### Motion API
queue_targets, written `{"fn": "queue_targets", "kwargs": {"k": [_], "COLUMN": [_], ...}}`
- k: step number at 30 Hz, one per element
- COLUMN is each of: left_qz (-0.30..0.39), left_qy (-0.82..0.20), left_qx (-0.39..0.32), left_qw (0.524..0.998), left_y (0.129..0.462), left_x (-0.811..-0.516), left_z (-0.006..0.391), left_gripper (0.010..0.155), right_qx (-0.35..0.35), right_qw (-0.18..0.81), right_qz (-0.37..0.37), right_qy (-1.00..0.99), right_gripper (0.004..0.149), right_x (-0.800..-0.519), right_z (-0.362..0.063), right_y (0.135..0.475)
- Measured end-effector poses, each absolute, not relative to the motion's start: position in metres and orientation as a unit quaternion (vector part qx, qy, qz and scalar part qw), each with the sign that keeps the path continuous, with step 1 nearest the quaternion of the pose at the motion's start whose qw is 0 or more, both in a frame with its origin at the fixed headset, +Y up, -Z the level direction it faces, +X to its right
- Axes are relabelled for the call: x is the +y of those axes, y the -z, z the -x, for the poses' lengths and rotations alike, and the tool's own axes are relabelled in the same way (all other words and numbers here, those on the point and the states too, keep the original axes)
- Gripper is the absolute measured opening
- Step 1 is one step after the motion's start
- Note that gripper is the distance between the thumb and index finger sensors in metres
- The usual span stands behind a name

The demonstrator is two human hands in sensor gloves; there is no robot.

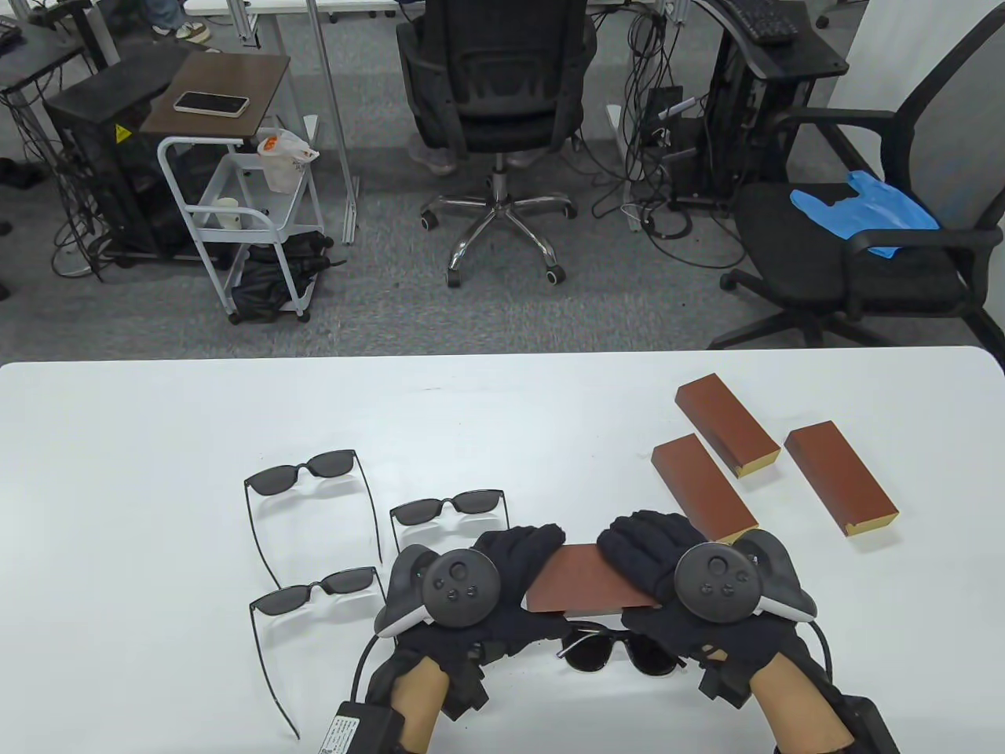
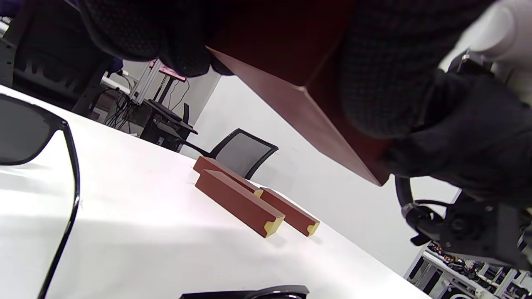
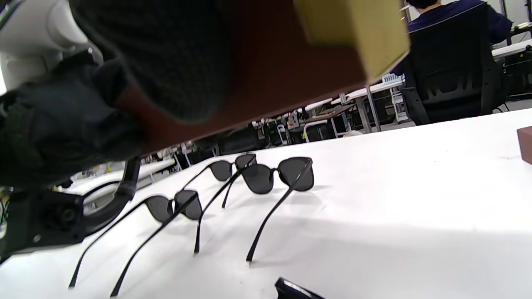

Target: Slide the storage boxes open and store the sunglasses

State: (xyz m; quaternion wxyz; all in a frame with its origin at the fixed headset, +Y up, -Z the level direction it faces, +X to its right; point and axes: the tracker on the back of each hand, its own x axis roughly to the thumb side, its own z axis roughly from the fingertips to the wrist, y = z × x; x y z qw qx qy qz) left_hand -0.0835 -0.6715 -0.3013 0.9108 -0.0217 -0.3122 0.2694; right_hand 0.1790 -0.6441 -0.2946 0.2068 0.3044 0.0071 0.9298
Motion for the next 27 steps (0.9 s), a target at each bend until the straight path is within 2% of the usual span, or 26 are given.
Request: {"fn": "queue_targets", "kwargs": {"k": [8, 19, 27], "left_qz": [0.049, 0.083, 0.069], "left_qy": [-0.304, -0.334, -0.338], "left_qx": [-0.295, -0.291, -0.279], "left_qw": [0.904, 0.893, 0.896], "left_y": [0.309, 0.313, 0.313], "left_x": [-0.671, -0.677, -0.673], "left_z": [0.106, 0.112, 0.12], "left_gripper": [0.094, 0.095, 0.094], "right_qx": [0.01, 0.042, 0.043], "right_qw": [0.272, 0.348, 0.366], "right_qz": [-0.272, -0.284, -0.268], "right_qy": [-0.923, -0.893, -0.89], "right_gripper": [0.088, 0.085, 0.086], "right_x": [-0.65, -0.661, -0.663], "right_z": [-0.209, -0.209, -0.219], "right_y": [0.305, 0.31, 0.314]}}
